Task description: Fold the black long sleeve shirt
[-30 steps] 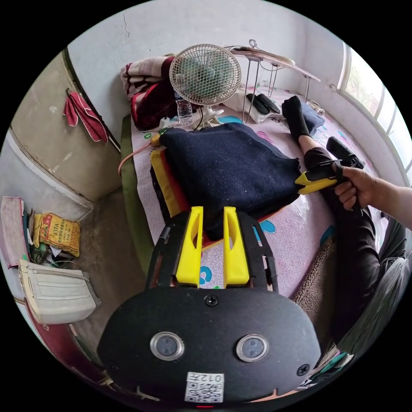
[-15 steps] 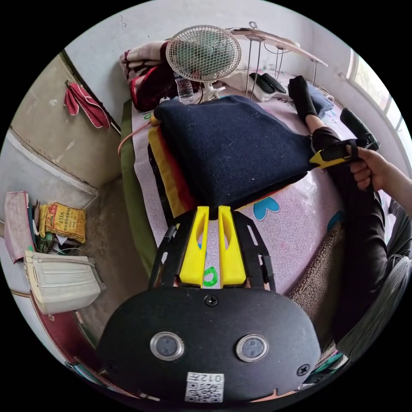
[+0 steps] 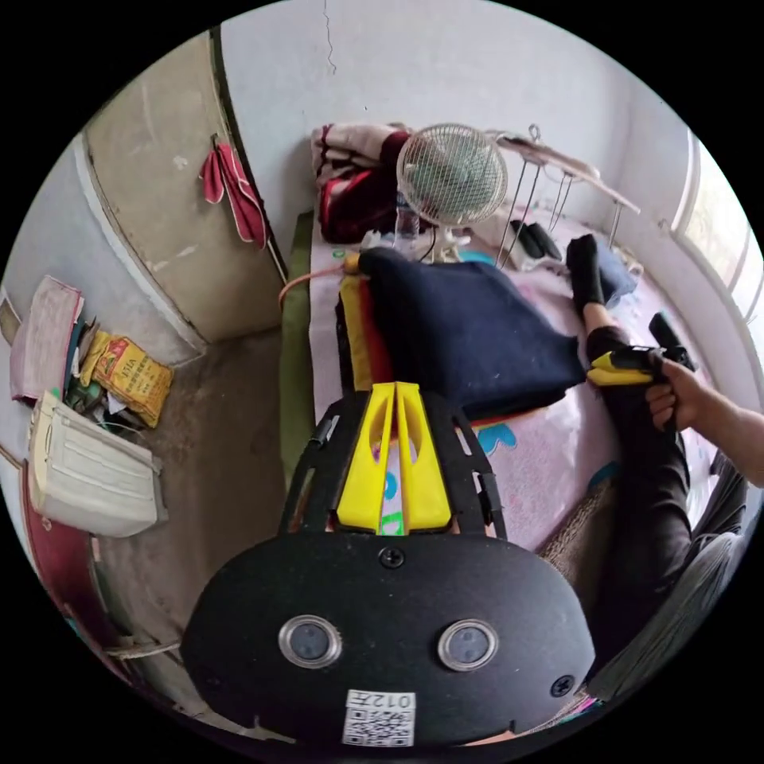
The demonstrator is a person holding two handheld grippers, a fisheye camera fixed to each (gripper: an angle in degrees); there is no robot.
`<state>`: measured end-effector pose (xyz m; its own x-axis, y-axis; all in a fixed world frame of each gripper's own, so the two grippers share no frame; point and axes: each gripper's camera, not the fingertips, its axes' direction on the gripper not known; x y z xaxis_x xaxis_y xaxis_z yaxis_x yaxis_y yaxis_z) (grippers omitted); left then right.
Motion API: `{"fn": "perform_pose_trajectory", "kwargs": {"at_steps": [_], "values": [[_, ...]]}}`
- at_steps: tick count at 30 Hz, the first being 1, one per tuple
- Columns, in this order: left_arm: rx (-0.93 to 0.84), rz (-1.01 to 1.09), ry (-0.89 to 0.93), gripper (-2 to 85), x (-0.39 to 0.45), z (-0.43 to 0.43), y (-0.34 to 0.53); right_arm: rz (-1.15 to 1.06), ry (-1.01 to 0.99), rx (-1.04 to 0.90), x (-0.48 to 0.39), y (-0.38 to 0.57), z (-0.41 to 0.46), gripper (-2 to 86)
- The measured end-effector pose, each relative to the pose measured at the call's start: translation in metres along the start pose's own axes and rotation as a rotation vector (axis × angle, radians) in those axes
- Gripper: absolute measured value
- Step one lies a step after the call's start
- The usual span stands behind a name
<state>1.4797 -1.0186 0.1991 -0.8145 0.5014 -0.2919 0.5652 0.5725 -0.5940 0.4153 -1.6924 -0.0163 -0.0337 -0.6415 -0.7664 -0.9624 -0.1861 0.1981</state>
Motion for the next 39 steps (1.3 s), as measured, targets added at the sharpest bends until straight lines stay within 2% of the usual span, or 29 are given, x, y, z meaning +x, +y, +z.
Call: {"fn": "perform_pose_trajectory", "kwargs": {"at_steps": [3, 5, 8, 10, 12, 18, 21, 27, 31, 35, 37, 39], "values": [[0.055, 0.025, 0.088, 0.3, 0.014, 0.003, -0.032, 0.060, -0.056, 0.049, 0.000, -0.052, -0.017, 9.7], [0.019, 0.077, 0.109, 0.3, 0.028, 0.020, -0.046, 0.112, -0.074, 0.062, 0.005, -0.085, -0.020, 10.5], [-0.111, 0.180, 0.028, 0.1, 0.051, 0.060, -0.046, 0.219, -0.115, 0.060, 0.029, -0.134, -0.020, 8.7], [-0.134, 0.149, 0.011, 0.0, 0.048, 0.083, -0.030, 0.204, -0.152, 0.073, 0.038, -0.161, -0.027, 4.5], [-0.121, 0.134, 0.019, -0.1, 0.044, 0.090, -0.019, 0.119, -0.067, 0.068, 0.031, -0.201, -0.041, 1.8], [-0.121, 0.157, -0.013, -0.1, 0.050, 0.106, -0.011, -0.072, 0.140, 0.043, -0.012, -0.307, -0.073, 1.1], [-0.116, 0.116, 0.026, -0.1, 0.045, 0.113, -0.009, -0.077, 0.105, 0.046, -0.013, -0.362, -0.103, 1.5], [-0.030, 0.001, 0.127, 0.2, 0.039, 0.104, -0.007, -0.078, -0.016, 0.081, -0.010, -0.460, -0.190, 5.9], [0.171, -0.052, 0.099, 0.4, 0.039, 0.072, -0.028, -0.086, -0.024, 0.049, -0.011, -0.534, -0.220, 7.9], [0.032, 0.026, 0.067, 0.4, 0.054, 0.113, -0.066, -0.099, 0.040, -0.034, -0.014, -0.638, -0.240, 7.3], [-0.163, 0.037, -0.032, 0.1, 0.059, 0.164, -0.071, -0.107, 0.106, -0.075, -0.016, -0.685, -0.254, 6.8], [-0.117, -0.046, 0.006, 0.0, 0.049, 0.174, -0.063, -0.139, 0.137, -0.072, -0.026, -0.744, -0.292, 5.0]]}}
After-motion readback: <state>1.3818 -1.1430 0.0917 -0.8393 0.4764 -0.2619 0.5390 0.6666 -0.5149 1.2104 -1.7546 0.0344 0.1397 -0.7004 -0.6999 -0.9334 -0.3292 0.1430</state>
